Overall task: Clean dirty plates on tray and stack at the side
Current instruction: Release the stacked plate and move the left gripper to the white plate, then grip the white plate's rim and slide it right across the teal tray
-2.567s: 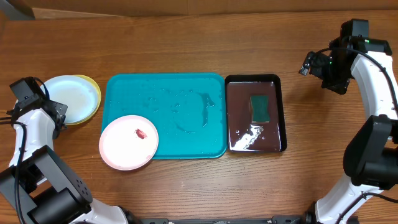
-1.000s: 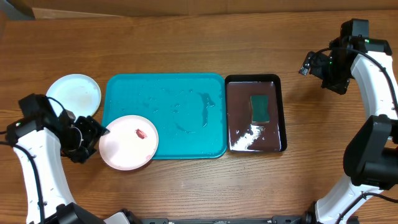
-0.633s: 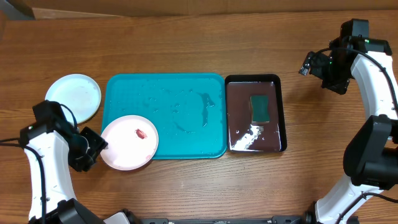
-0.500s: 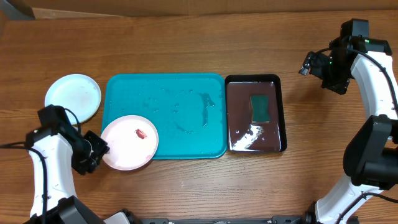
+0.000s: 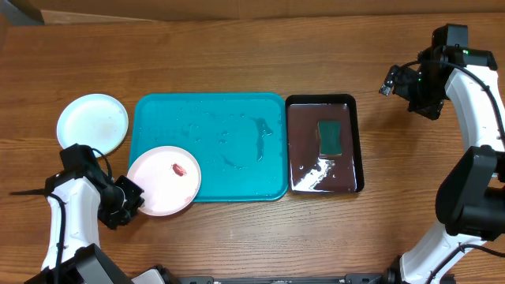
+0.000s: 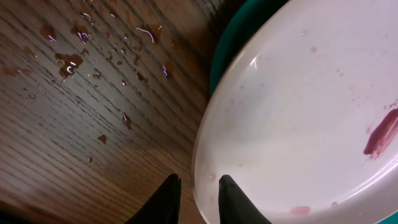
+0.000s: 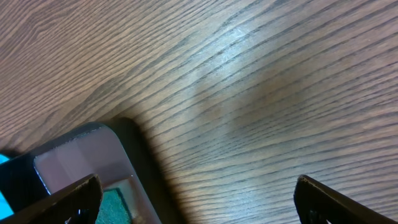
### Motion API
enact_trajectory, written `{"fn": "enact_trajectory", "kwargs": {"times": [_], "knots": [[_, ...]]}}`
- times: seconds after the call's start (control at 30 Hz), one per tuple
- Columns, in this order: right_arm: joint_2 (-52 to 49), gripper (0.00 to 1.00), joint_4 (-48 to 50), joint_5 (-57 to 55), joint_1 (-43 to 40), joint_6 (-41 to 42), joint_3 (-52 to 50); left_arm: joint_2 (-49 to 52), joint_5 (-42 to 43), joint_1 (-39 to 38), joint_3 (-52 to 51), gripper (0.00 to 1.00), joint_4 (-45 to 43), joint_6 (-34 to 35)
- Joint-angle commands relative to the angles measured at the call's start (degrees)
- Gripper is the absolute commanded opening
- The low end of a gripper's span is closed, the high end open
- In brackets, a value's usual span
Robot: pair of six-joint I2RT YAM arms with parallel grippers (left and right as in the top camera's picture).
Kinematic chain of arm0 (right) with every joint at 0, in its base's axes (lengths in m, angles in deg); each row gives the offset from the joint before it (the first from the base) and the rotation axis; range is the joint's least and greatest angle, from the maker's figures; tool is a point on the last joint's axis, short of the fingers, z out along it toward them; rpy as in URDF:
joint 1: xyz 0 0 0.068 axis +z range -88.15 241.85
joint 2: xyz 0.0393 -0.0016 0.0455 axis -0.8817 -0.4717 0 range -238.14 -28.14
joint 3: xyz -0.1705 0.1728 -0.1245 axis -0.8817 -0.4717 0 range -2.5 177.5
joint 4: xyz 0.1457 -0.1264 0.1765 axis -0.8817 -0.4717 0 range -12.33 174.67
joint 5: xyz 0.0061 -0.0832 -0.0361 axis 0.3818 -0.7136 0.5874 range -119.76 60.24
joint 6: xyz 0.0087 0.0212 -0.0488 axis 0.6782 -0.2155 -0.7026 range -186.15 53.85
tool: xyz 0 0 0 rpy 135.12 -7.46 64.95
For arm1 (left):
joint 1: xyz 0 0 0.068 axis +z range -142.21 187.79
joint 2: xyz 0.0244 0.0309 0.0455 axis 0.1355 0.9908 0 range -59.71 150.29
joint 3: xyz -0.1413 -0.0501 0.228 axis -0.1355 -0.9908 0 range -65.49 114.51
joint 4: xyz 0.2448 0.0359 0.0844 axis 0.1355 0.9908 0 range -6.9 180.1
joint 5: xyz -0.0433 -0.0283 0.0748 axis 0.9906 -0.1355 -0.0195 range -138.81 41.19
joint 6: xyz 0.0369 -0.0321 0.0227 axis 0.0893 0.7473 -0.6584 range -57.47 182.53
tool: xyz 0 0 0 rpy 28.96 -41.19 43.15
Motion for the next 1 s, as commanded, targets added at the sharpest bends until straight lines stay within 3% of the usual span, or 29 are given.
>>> {"fn": "enact_trajectory", "kwargs": {"times": [0.0, 0.1, 0.23, 0.33, 0.57, 0.83, 0.97], "knots": [[0.63, 1.0, 0.09, 0.09, -0.39, 0.2, -0.13, -0.26, 0.22, -0.55, -2.19, 0.23, -1.31, 0.39], [0.63, 1.0, 0.09, 0.09, -0.39, 0.2, -0.13, -0.26, 0.24, -0.59, -3.58, 0.2, -2.89, 0.39], [0.63, 1.0, 0.09, 0.09, -0.39, 0.2, -0.13, -0.28, 0.28, -0.59, -3.65, 0.05, -3.39, 0.42], [0.63, 1.0, 0.09, 0.09, -0.39, 0.2, -0.13, -0.28, 0.68, -0.59, -3.48, 0.04, -3.45, 0.37], [0.63, 1.0, 0.09, 0.09, -0.39, 0.2, -0.11, -0.28, 16.46, -1.4, 0.04, 0.04, -4.59, -9.51], [0.63, 1.0, 0.09, 0.09, -0.39, 0.2, -0.13, -0.28, 16.39, -12.04, 6.47, 0.04, -10.88, -6.27], [0.63, 1.0, 0.09, 0.09, -0.39, 0.2, -0.13, 0.17, 9.05, -19.8, 6.56, 0.04, -16.63, -0.09]]}}
